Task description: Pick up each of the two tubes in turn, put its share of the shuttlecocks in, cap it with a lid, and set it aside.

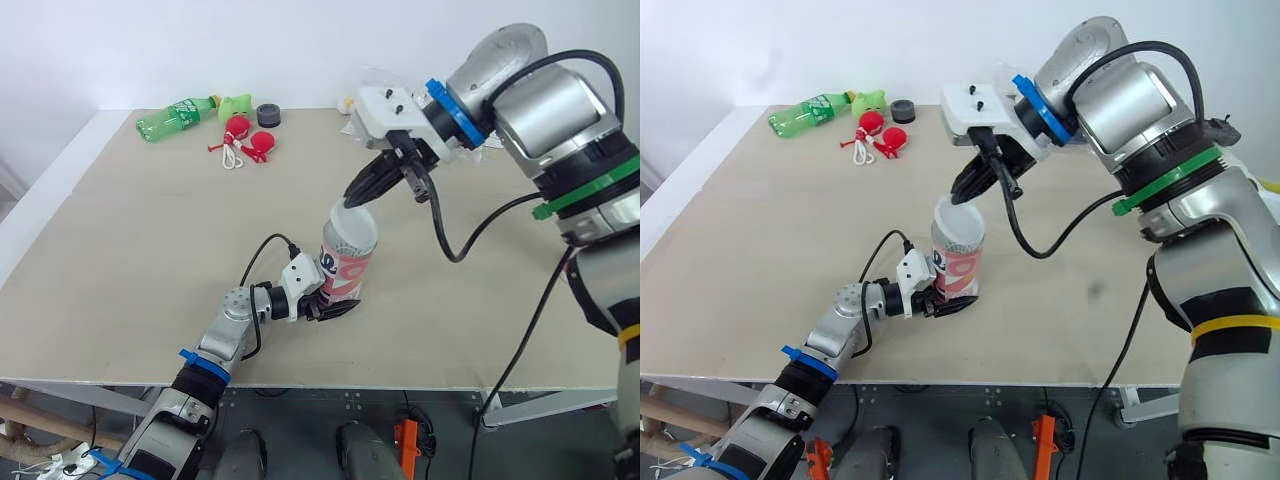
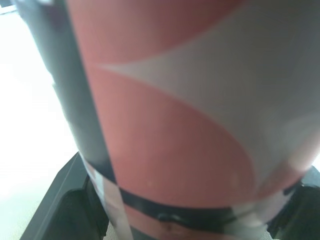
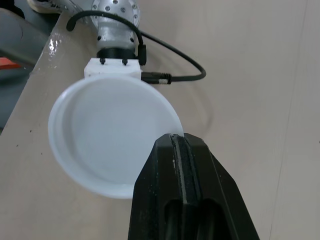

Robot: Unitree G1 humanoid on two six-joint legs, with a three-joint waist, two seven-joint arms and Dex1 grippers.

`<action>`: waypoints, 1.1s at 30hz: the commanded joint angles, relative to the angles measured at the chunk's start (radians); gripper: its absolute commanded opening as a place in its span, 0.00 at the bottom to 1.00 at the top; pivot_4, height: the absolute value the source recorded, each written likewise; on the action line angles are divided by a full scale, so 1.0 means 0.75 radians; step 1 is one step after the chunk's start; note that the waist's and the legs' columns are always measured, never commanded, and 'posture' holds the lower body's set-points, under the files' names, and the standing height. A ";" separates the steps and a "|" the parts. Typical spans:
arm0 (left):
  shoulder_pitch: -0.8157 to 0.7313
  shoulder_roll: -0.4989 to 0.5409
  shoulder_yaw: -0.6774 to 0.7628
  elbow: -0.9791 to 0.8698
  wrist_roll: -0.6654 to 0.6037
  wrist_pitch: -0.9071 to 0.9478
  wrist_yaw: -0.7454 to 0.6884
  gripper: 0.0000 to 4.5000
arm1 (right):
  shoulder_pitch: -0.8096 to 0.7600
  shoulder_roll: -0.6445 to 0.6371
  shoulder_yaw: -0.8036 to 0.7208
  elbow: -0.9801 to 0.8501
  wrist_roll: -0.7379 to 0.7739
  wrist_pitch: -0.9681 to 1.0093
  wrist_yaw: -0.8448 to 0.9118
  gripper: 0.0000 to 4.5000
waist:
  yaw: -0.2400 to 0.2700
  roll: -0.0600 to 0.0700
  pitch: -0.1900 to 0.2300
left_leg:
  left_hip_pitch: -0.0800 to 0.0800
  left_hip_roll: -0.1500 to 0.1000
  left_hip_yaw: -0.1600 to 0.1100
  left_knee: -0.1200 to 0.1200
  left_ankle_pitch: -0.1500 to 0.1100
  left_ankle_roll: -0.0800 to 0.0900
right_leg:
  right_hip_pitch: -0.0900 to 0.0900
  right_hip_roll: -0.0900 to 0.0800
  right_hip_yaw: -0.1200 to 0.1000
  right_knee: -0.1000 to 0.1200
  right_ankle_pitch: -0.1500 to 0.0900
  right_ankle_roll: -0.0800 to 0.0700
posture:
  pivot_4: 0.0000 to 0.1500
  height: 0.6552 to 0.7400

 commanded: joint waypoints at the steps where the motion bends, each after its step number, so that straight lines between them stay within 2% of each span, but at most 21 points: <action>1: 0.028 0.011 -0.016 0.036 0.034 0.023 -0.002 0.70 | -0.032 -0.014 -0.003 -0.036 0.014 -0.013 0.054 0.01 | 0.000 0.000 0.000 | 0.000 0.000 0.000 0.000 0.000 0.000 | 0.000 0.000 0.000 0.000 0.000 0.000 | 1.00 1.00; 23: 0.031 0.010 -0.016 0.025 0.035 0.030 -0.002 0.70 | 0.048 0.035 -0.010 -0.032 -0.087 -0.088 0.054 0.01 | 0.000 0.000 0.000 | 0.000 0.000 0.000 0.000 0.000 0.000 | 0.000 0.000 0.000 0.000 0.000 0.000 | 1.00 1.00; 26: 0.032 0.010 -0.016 0.021 0.035 0.032 -0.003 0.70 | 0.045 0.049 -0.034 -0.022 -0.091 -0.086 0.054 0.22 | 0.000 0.000 0.000 | 0.000 0.000 0.000 0.000 0.000 0.000 | 0.000 0.000 0.000 0.000 0.000 0.000 | 1.00 1.00; 31: 0.032 0.011 -0.017 0.020 0.035 0.034 -0.004 0.70 | 0.031 0.061 -0.069 -0.013 -0.091 -0.083 0.054 0.73 | 0.000 0.000 0.000 | 0.000 0.000 0.000 0.000 0.000 0.000 | 0.000 0.000 0.000 0.000 0.000 0.000 | 1.00 1.00; 33: 0.031 0.011 -0.016 0.021 0.035 0.035 -0.004 0.70 | 0.004 0.065 -0.098 -0.010 -0.067 -0.061 0.054 0.97 | 0.000 0.000 0.000 | 0.000 0.000 0.000 0.000 0.000 0.000 | 0.000 0.000 0.000 0.000 0.000 0.000 | 1.00 1.00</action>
